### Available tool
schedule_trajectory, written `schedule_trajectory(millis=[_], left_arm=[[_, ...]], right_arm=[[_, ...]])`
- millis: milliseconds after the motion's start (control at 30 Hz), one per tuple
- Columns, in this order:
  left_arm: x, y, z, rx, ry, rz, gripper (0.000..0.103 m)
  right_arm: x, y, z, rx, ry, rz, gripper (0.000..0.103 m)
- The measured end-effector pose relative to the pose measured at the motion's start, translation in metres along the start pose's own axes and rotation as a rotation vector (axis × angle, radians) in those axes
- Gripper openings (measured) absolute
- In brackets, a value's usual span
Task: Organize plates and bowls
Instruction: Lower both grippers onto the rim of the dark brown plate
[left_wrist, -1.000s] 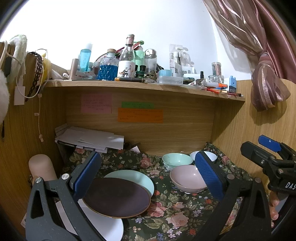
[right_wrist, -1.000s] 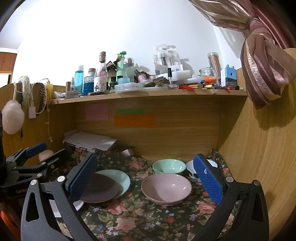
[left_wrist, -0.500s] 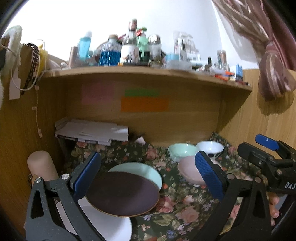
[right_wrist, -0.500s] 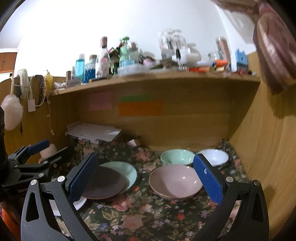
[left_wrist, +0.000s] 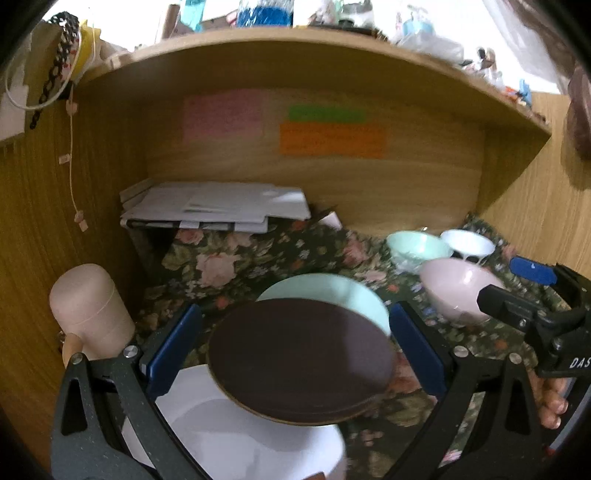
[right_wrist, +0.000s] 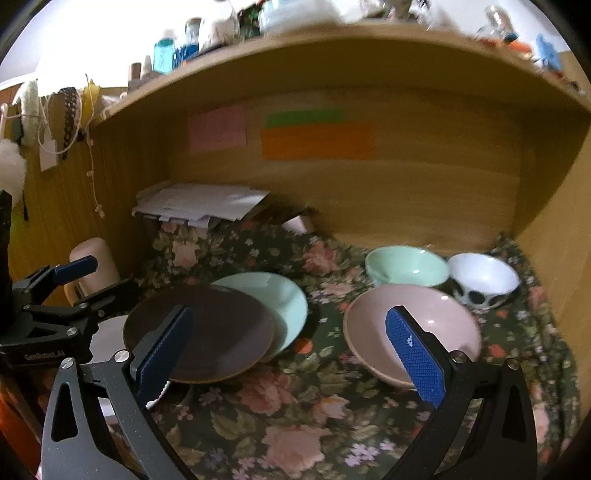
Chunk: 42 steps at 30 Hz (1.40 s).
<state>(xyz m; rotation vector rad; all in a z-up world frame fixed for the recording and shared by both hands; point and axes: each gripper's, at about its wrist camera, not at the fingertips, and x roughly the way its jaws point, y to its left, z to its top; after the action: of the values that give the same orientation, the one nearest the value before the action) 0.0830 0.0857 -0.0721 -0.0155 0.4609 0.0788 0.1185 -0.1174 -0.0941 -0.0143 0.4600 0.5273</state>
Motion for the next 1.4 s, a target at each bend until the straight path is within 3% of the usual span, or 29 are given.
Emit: schedule_trajectory(millis=[300,467,633,700,800,967,1400], left_arm=[[0.031,0.038,-0.001,-0.016,0.075,0.048,0.102],[0.056,0.064,-0.001,-0.066,0.174,0.044,0.083],[0.079,0.075,-0.007,-0.083,0.274,0.021,0.052],[0.085,0.077,-0.010,-0.087,0.310,0.015,0.040],[0.093,0.083,-0.014,-0.096,0.338,0.025,0.034],[0.101,0.094,-0.019,-0.144,0.383,0.000,0.033],[0.116,0.096,-0.018,-0.153,0.467,-0.045,0.023]], right_arm=[[0.045,0.014,-0.001,-0.030,0.116,0.015,0.102],[0.070,0.013,-0.007,-0.014,0.205,0.042,0.085],[0.093,0.013,-0.013,0.017,0.290,0.074,0.062],[0.098,0.014,-0.013,0.020,0.310,0.084,0.058],[0.103,0.015,-0.015,0.011,0.323,0.084,0.052],[0.109,0.012,-0.019,0.027,0.357,0.082,0.039],[0.120,0.003,-0.027,0.119,0.437,0.125,0.024]])
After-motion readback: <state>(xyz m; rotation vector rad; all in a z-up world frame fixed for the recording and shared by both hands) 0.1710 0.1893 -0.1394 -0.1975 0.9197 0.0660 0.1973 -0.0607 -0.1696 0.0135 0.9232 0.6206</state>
